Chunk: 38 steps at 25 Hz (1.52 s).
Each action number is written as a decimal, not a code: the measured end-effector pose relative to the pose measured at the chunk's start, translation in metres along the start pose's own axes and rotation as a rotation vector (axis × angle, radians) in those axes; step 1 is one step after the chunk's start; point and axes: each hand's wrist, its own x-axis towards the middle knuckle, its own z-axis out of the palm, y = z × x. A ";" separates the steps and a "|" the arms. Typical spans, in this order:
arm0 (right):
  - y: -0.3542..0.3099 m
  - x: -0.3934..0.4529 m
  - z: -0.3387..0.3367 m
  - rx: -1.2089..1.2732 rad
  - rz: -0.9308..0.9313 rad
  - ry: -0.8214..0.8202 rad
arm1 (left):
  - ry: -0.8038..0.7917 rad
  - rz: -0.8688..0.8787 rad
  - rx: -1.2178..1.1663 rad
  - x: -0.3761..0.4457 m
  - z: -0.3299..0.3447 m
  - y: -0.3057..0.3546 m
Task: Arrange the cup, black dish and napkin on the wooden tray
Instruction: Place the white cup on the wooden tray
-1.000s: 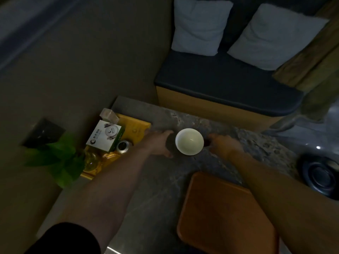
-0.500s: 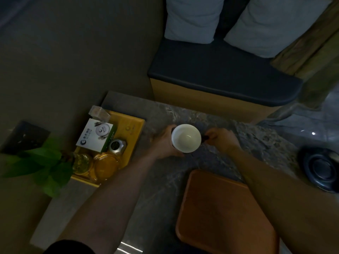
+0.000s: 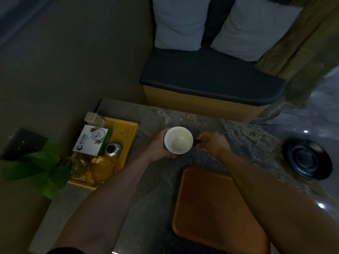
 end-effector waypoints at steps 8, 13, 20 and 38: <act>0.019 -0.047 -0.002 0.007 -0.056 0.014 | -0.009 0.012 -0.075 -0.032 0.012 0.005; 0.037 -0.093 0.011 0.019 -0.055 0.058 | -0.083 -0.059 -0.105 -0.055 0.031 0.001; 0.065 -0.148 0.045 0.095 0.010 0.124 | -0.223 -0.056 -0.100 -0.074 0.060 -0.004; 0.069 -0.186 0.119 0.343 0.177 0.194 | -0.405 0.104 0.179 -0.050 0.067 0.001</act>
